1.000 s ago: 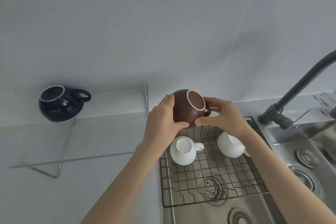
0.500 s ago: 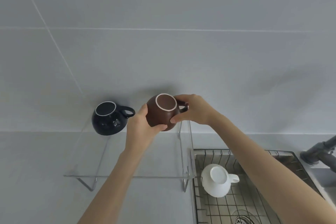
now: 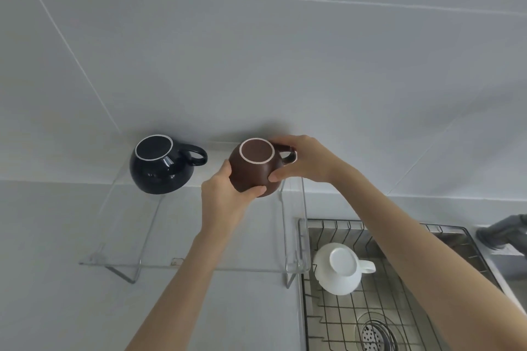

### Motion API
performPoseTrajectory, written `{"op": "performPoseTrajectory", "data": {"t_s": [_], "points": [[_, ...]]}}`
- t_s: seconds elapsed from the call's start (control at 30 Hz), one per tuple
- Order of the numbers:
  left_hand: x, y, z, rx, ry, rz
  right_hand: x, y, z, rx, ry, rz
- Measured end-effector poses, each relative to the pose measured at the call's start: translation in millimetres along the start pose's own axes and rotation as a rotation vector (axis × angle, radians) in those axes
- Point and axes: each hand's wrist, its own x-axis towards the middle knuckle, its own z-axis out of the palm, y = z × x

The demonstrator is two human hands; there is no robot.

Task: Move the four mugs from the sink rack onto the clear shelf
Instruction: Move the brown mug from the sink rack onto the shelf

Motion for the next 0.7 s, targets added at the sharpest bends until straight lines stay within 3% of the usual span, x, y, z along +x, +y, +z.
{"op": "performPoseTrajectory", "data": {"t_s": [0.33, 0.47, 0.6, 0.7], "points": [[-5, 1, 2, -0.026, -0.014, -0.018, -4, -2, 4, -0.001, 0.014, 0.018], [-12, 23, -2, 0.084, 0.024, -0.02, -34, -2, -6, 0.141, 0.161, 0.021], [-52, 68, 6, -0.081, 0.118, 0.264, -90, 23, -28, 0.31, 0.382, 0.049], [-99, 86, 37, -0.179, -0.07, 0.369, -131, 55, -35, 0.345, 0.47, 0.147]]}}
